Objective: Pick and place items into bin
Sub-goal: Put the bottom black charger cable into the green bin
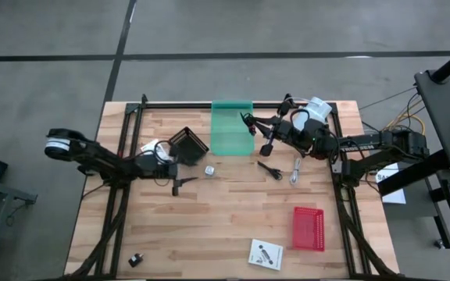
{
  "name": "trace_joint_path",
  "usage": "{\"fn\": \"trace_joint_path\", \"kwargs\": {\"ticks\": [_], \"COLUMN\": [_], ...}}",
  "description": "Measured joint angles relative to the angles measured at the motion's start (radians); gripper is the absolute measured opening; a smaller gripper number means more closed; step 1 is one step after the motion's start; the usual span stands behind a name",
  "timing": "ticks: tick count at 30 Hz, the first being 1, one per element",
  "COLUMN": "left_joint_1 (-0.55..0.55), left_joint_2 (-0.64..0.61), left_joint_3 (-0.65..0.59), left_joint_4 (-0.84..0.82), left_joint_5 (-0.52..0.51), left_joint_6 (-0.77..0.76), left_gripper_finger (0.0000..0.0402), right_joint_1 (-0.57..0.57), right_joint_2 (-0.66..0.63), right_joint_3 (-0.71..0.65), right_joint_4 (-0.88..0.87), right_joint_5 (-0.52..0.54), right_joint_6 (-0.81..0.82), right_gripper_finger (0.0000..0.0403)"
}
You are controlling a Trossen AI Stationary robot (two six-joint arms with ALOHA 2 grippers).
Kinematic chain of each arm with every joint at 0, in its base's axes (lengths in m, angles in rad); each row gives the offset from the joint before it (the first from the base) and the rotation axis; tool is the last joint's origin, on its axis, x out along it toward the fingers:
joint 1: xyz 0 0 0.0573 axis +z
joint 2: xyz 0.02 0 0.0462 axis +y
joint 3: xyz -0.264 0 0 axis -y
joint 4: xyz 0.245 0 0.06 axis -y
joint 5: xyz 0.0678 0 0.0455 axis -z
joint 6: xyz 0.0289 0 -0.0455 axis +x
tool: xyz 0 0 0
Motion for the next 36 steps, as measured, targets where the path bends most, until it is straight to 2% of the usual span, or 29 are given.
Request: {"fn": "trace_joint_path", "kwargs": {"ticks": [8, 13, 22, 32, 36], "left_joint_1": [0.0, 0.0, 0.0, 0.0, 0.0], "left_joint_2": [0.044, 0.001, -0.039, -0.162, -0.228], "left_joint_3": [0.026, 0.066, 0.087, 0.084, 0.081], "left_joint_4": [0.019, 0.038, 0.031, 0.035, 0.035], "left_joint_5": [0.0, 0.0, 0.0, 0.0, 0.0], "left_joint_6": [0.0, 0.0, 0.07, 0.087, 0.085], "left_gripper_finger": [0.0208, 0.0208, 0.0208, 0.0208, 0.0208], "right_joint_1": [-0.024, -0.052, -0.106, -0.165, -0.187], "right_joint_2": [0.018, 0.097, 0.248, 0.308, 0.303], "right_joint_3": [0.01, 0.029, 0.144, 0.202, 0.202], "right_joint_4": [-0.001, 0.0, 0.0, -0.002, -0.002], "right_joint_5": [-0.024, -0.055, -0.055, -0.062, -0.105], "right_joint_6": [0.05, 0.077, 0.084, 0.137, 0.159], "right_gripper_finger": [0.0013, 0.0013, 0.0013, 0.0013, 0.0013]}}
